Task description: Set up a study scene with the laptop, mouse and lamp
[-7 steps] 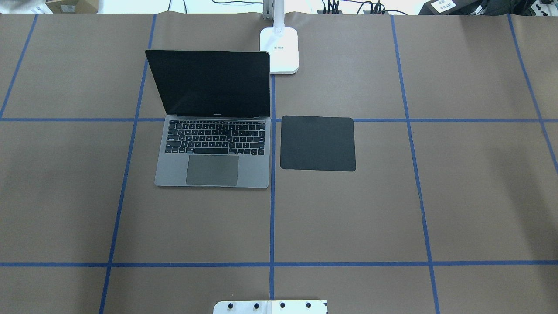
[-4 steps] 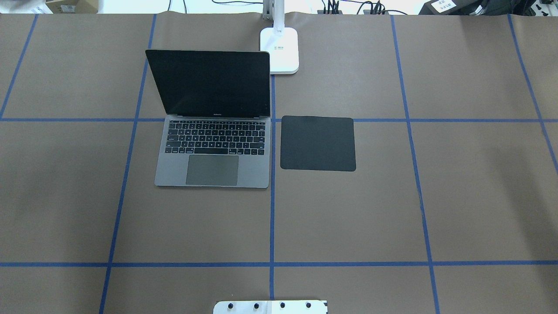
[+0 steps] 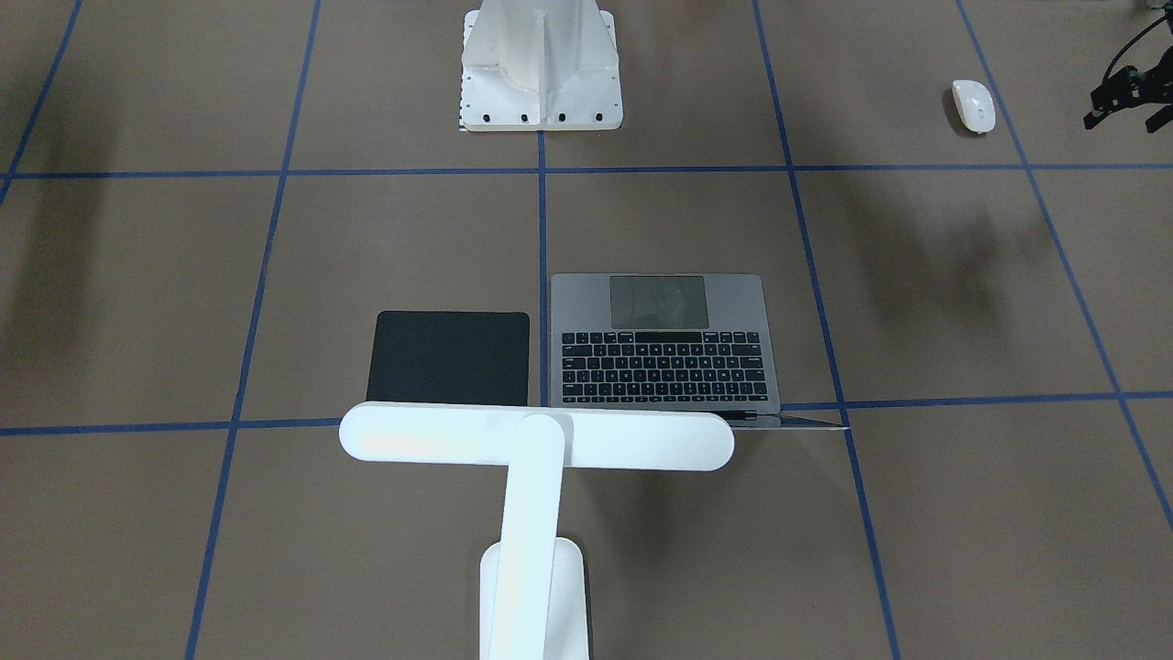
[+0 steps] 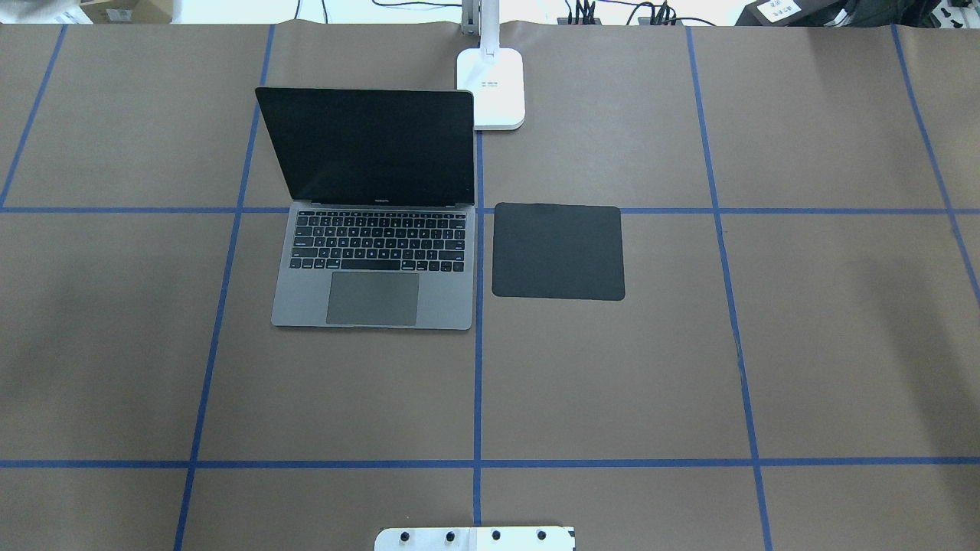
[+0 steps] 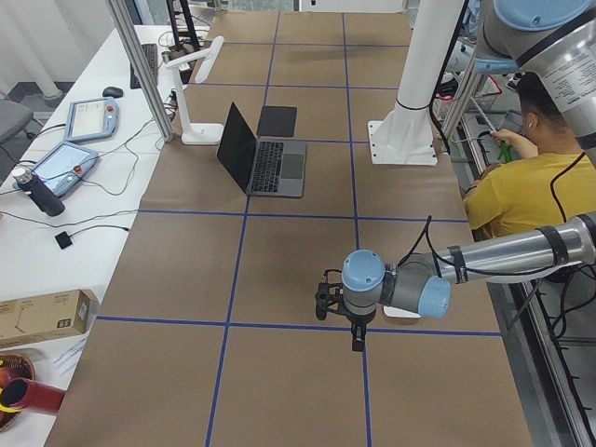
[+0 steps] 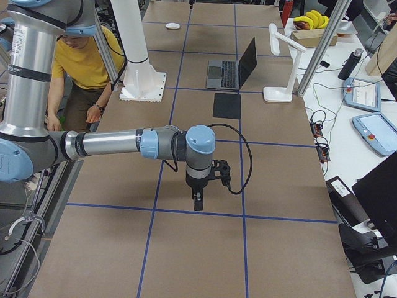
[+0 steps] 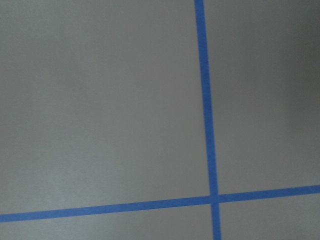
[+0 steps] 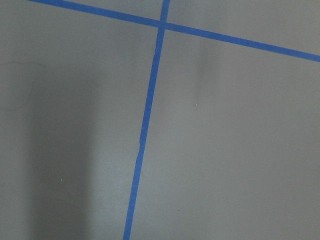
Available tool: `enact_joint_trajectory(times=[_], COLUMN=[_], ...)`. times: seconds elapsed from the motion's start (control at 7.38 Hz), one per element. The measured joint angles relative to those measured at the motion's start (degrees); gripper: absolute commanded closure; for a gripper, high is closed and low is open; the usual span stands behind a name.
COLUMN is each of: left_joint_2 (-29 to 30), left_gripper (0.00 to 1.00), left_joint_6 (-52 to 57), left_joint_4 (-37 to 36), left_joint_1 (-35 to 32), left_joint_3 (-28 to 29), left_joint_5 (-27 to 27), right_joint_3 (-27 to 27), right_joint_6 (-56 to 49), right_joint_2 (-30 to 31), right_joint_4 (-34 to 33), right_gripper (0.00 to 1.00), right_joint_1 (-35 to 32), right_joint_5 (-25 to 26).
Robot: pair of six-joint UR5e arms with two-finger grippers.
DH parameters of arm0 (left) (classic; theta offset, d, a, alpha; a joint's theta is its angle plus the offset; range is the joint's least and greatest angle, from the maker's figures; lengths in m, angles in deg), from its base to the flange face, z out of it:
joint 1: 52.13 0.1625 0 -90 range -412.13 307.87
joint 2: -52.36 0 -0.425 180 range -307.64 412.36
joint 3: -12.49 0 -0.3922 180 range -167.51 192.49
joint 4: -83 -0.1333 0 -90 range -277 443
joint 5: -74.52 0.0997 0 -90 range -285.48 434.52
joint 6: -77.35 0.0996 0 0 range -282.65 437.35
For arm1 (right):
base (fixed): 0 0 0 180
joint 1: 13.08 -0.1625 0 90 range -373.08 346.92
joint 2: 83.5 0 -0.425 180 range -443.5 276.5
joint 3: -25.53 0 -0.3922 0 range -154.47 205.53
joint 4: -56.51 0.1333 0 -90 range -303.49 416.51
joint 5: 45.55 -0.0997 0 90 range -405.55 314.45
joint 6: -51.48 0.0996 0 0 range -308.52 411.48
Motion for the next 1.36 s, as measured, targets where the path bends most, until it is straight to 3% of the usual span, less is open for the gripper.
enact_joint_trajectory(times=[0.68,0.95,1.36], left_joint_2=[-5.0,-6.2,-6.9], left_gripper=[0.00,0.00,0.00], left_joint_6=[-27.2,-32.4,-35.0], left_joint_4=[20.5,24.4,25.7], left_joint_1=[21.7,28.7,33.9], left_joint_3=[0.2,0.6,1.0], left_joint_5=[2.1,4.6,5.5], right_joint_3=[0.0,0.0,-0.1], right_joint_6=[0.0,0.1,0.2], right_joint_2=[0.0,-0.1,-0.1], right_joint_4=[0.1,0.1,0.2], right_gripper=[0.00,0.00,0.00], right_joint_1=[0.0,0.0,0.0], right_joint_5=[0.1,0.1,0.1])
